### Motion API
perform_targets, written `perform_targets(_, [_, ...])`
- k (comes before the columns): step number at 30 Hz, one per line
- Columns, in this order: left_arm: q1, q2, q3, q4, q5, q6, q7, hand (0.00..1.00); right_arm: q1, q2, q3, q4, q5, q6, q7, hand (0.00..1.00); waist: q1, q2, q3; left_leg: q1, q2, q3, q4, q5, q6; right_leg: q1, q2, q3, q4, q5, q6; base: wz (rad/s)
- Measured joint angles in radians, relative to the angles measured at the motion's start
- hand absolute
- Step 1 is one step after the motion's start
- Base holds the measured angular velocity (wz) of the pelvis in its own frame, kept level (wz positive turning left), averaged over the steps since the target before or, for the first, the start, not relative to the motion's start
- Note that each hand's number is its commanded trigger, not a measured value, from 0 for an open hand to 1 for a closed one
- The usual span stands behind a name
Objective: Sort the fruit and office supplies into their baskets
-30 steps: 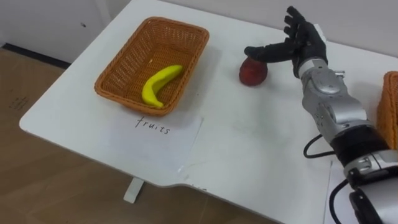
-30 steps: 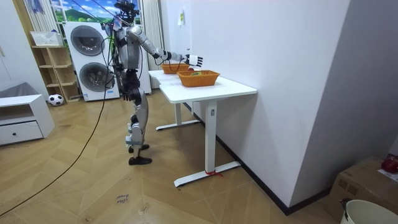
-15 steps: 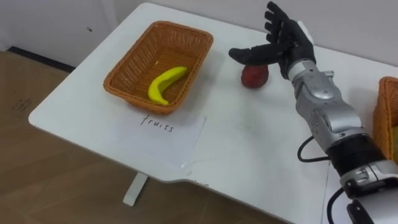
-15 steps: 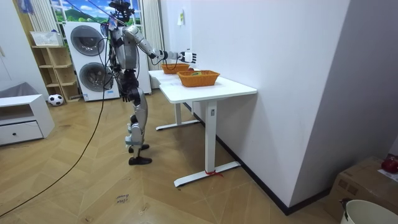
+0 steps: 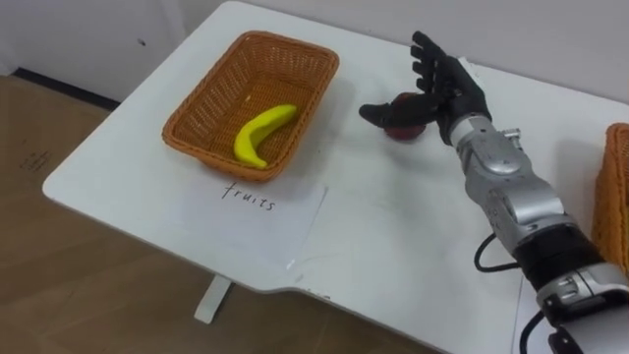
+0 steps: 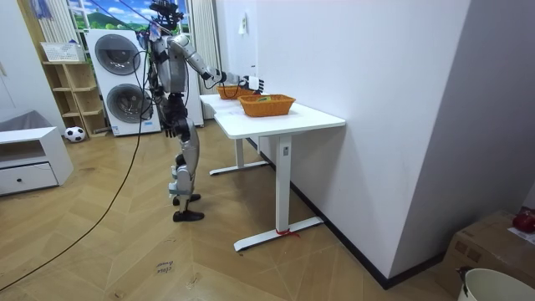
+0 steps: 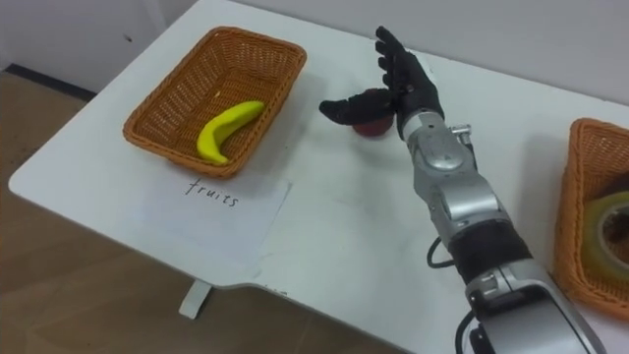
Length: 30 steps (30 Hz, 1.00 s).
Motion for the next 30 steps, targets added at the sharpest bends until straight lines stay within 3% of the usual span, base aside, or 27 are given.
perform_targets(5, [-0.006,0.012,-0.016,0.000,0.000,0.000,-0.001,0.00,0.005,0.000,0.000,0.016,-0.012,0.000,0.009,0.00,-0.002,-0.001,0.0000,-0.001,0.001,0.000,-0.001,0.000,0.000,0.000,0.001,0.000,0.000,0.000,0.000,0.00])
perform_targets(27, [-0.029,0.011,-0.017,0.029,-0.002,-0.020,-0.024,0.00,0.005,-0.025,-0.012,0.046,-0.014,-0.007,-0.007,0.00,0.002,0.000,0.0006,-0.073,-0.001,-0.003,0.023,0.000,0.000,-0.062,-0.009,-0.012,0.007,0.000,0.000,0.01])
perform_targets(30, [-0.036,0.011,-0.017,0.029,-0.002,-0.021,-0.020,0.00,0.004,-0.025,-0.012,0.052,-0.014,-0.011,-0.015,0.00,0.001,0.004,0.0037,-0.084,0.000,-0.001,0.024,0.000,0.000,-0.073,-0.010,-0.012,0.010,0.000,0.000,0.00])
